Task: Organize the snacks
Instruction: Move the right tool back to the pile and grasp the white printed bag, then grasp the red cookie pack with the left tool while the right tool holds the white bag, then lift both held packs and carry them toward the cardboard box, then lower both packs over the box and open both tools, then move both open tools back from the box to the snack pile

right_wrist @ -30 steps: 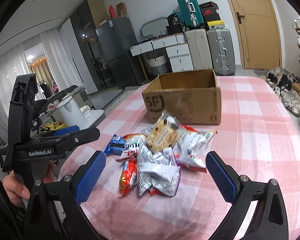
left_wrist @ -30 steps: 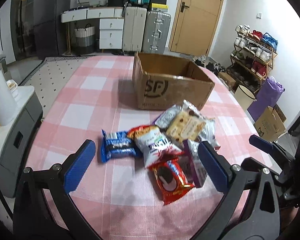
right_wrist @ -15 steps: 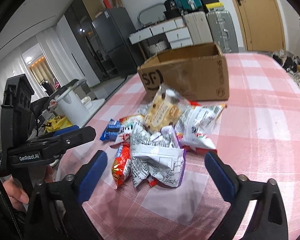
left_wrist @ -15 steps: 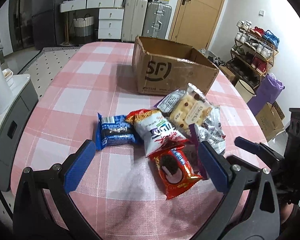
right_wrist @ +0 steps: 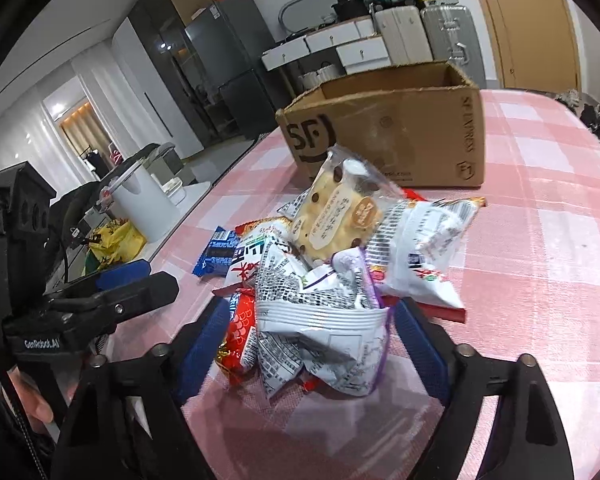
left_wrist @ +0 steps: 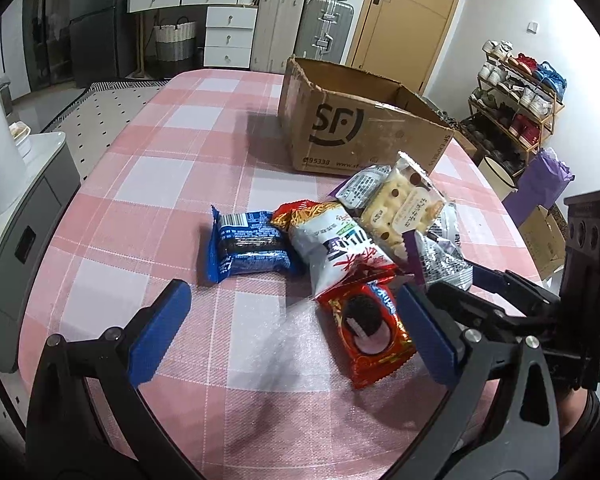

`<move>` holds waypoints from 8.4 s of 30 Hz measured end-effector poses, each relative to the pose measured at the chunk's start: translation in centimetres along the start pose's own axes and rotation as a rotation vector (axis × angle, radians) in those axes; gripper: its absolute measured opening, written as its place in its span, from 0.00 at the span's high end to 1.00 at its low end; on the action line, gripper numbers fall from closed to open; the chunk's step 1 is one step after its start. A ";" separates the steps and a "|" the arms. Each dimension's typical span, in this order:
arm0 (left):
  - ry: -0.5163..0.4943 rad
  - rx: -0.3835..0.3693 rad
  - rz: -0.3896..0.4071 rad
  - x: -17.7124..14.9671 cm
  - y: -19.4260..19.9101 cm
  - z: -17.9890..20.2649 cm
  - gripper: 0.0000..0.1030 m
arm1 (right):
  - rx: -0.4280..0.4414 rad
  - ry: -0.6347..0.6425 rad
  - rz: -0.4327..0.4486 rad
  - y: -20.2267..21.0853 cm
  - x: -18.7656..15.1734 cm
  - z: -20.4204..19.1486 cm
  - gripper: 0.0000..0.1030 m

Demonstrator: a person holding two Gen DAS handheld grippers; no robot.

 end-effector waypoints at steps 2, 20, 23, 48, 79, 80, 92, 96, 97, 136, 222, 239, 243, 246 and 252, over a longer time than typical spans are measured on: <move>0.001 0.001 -0.002 -0.1 0.0 -0.2 0.01 | -0.007 0.002 -0.013 -0.4 -0.1 0.0 0.27; -0.001 0.001 -0.018 -0.6 -0.2 -0.1 0.01 | 0.033 -0.046 0.011 1.0 -0.5 0.9 0.59; 0.003 -0.004 -0.027 -0.9 -0.1 -0.1 0.01 | 0.037 -0.050 0.029 1.5 -0.3 0.7 0.59; 0.068 -0.108 -0.179 -3.3 -4.1 1.6 0.01 | -0.009 -0.049 0.071 5.0 -0.6 1.9 0.59; 0.134 -0.250 -0.240 -4.2 -8.6 3.4 0.56 | -0.023 -0.085 0.072 5.7 -1.2 3.5 0.58; 0.118 -0.251 -0.235 -4.2 -8.7 3.7 0.57 | -0.022 -0.085 0.072 5.8 -1.1 3.4 0.58; 0.049 -0.245 -0.199 -4.1 -8.1 4.7 0.61 | -0.022 -0.064 0.080 6.2 -0.5 2.1 0.58; 0.033 -0.246 -0.172 -3.3 -6.8 5.3 0.61 | -0.020 -0.048 0.088 6.5 -0.1 1.4 0.58; 0.029 -0.246 -0.164 -3.0 -6.5 5.4 0.61 | -0.019 -0.042 0.090 6.6 0.0 1.2 0.58; -0.107 -0.218 0.065 12.1 -1.3 5.0 0.60 | 0.013 0.131 0.225 6.8 12.6 -1.6 0.58; -0.183 -0.126 0.124 20.2 -4.1 8.6 0.18 | -0.086 0.179 0.348 6.1 20.3 -0.1 0.05; -0.155 -0.083 0.167 13.5 2.5 6.0 0.01 | -0.136 0.168 0.325 10.5 14.4 -0.6 0.01; -0.146 -0.076 0.165 11.7 2.9 5.3 0.01 | -0.133 0.165 0.306 10.2 12.9 -0.7 0.01; -0.130 -0.071 0.158 10.5 3.0 4.6 0.01 | -0.130 0.160 0.278 9.7 11.3 -0.7 0.01; -0.125 -0.058 0.160 8.6 3.2 3.5 0.01 | -0.134 0.131 0.226 8.3 8.7 0.0 0.01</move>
Point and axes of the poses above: each gripper's, at about its wrist camera, not at the fingertips, and y roughly against the way its jaws point, z to its right, x to its top, the point moved 4 cm from there along -y, roughly the way its jaws point, and after that the axes turned 14 degrees about z, right-handed, at the moved point
